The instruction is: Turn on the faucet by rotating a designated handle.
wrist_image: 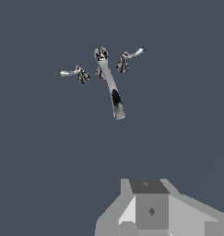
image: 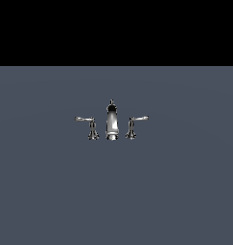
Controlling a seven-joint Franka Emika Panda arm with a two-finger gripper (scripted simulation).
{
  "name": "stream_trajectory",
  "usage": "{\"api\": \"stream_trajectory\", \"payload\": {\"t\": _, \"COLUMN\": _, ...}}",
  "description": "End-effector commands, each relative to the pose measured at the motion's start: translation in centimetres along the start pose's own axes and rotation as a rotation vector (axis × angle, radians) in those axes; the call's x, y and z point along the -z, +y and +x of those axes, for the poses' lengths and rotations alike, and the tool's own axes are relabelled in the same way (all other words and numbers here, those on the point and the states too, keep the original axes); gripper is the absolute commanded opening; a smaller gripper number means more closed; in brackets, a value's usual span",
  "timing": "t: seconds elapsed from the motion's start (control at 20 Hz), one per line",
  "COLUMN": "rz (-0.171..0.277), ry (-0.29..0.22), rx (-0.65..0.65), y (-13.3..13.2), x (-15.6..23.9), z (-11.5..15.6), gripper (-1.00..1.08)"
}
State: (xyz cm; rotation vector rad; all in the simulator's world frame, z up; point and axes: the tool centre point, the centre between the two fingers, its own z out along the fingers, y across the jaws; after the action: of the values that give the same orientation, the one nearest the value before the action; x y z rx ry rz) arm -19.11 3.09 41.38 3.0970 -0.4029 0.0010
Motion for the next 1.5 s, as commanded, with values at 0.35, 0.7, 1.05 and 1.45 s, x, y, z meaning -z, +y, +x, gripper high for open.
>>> {"api": "stream_trajectory", "payload": {"t": 0.35, "rz": 0.006, "ry": -0.004, "rx": -0.239, "y": -2.2, "x": -6.3, "z": 5.8, "gripper": -1.0}}
{"api": "stream_trajectory", "payload": {"t": 0.7, "rz": 0.009, "ry": -0.006, "rx": -0.405, "y": -2.9, "x": -10.6, "z": 10.2, "gripper": -1.0}}
{"api": "stream_trajectory", "payload": {"t": 1.05, "rz": 0.011, "ry": -0.008, "rx": -0.569, "y": -2.8, "x": -14.9, "z": 14.6, "gripper": -1.0}}
{"api": "stream_trajectory", "payload": {"t": 1.45, "rz": 0.011, "ry": -0.009, "rx": -0.763, "y": -1.7, "x": -19.9, "z": 19.6, "gripper": -1.0}}
